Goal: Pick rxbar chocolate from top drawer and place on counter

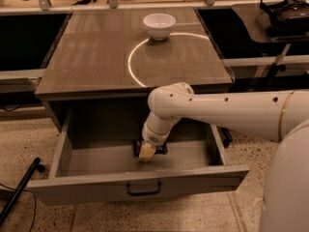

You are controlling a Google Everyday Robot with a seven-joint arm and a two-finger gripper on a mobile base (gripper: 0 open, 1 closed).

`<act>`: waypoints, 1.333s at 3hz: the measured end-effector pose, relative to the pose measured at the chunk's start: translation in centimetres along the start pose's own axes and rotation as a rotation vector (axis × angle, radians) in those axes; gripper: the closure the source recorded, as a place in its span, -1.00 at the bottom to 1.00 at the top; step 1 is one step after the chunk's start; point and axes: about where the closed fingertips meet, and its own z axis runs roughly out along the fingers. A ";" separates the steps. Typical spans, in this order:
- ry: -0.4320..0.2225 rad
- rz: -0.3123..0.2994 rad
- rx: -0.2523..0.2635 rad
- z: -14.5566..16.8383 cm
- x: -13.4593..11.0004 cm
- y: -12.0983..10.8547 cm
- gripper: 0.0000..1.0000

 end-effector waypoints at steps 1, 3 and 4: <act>0.000 0.000 0.001 -0.5 -0.2 0.0 0.44; -0.082 -0.054 0.102 -6.1 -1.2 1.1 1.00; -0.186 -0.089 0.169 -11.8 -1.0 1.3 1.00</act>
Offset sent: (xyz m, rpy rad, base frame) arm -0.0091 -0.0056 0.0445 -0.0160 -0.1113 0.0189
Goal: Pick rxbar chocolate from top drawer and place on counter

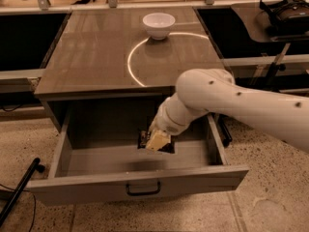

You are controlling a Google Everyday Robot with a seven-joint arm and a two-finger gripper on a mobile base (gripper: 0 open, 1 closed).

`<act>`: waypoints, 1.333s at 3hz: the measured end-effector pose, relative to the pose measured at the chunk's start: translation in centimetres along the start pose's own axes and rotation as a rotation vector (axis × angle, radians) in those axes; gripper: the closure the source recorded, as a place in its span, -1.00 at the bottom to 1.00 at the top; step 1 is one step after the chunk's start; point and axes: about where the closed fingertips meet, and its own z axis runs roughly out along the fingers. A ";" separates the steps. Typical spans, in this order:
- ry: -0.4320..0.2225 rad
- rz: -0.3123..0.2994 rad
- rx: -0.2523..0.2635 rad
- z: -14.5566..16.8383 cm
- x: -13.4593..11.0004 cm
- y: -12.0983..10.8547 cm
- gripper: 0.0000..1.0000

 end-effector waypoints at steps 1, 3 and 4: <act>-0.078 -0.035 0.041 -4.0 -0.3 -1.2 1.00; -0.077 -0.049 0.056 -4.9 -0.9 -1.6 1.00; -0.087 -0.101 0.108 -8.6 -2.8 -2.8 1.00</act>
Offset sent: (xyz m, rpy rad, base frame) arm 0.0032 -0.0141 0.0328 0.0564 -0.0528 0.0129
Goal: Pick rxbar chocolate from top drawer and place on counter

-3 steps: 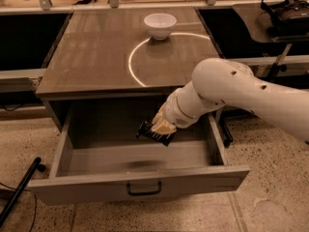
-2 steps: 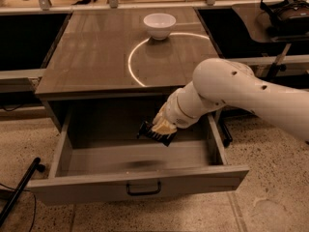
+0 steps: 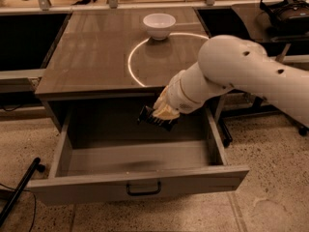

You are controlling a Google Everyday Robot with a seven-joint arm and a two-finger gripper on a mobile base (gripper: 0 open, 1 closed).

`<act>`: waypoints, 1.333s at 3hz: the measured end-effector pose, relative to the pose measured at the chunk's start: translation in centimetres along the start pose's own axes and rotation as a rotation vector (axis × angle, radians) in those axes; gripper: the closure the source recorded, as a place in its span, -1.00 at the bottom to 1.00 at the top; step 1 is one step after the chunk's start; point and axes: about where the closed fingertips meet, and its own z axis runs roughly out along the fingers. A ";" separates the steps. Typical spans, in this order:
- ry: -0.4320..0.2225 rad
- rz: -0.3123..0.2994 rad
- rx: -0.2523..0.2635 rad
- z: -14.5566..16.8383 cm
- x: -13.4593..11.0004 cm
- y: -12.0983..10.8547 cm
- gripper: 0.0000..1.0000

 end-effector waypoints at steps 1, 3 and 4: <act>-0.010 -0.053 0.080 -4.1 -2.4 -2.8 1.00; -0.030 -0.077 0.165 -7.6 -4.8 -6.4 1.00; -0.019 -0.048 0.192 -7.6 -5.5 -9.7 1.00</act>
Offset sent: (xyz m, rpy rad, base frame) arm 0.0566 -0.0152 0.1505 0.0155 -0.2677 -0.0360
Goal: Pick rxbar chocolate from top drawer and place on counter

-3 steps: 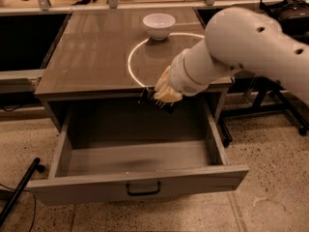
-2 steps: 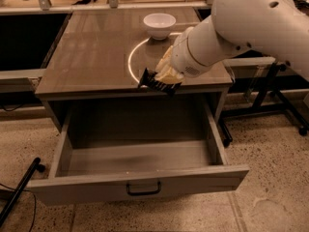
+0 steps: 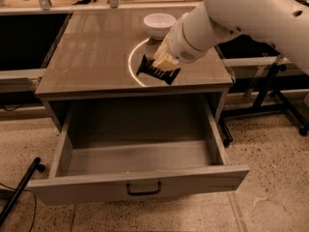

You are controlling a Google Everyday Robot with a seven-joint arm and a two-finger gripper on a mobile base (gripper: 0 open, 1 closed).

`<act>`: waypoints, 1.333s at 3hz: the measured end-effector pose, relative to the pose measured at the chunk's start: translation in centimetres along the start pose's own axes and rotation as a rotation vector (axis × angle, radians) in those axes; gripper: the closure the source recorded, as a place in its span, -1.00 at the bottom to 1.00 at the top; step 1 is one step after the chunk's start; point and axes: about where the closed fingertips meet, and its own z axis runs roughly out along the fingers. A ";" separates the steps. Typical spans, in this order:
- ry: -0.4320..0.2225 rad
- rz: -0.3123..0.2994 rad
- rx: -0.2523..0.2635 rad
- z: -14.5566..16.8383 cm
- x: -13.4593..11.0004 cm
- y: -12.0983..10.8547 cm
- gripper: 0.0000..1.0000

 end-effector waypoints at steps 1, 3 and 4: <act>0.020 0.035 0.007 1.1 -0.2 -3.4 1.00; 0.124 0.151 0.008 3.6 1.0 -7.5 0.64; 0.165 0.193 -0.004 5.0 1.7 -8.6 0.18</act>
Offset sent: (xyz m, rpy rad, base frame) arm 0.0969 -0.0137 0.0106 -0.0009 0.1058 -0.2156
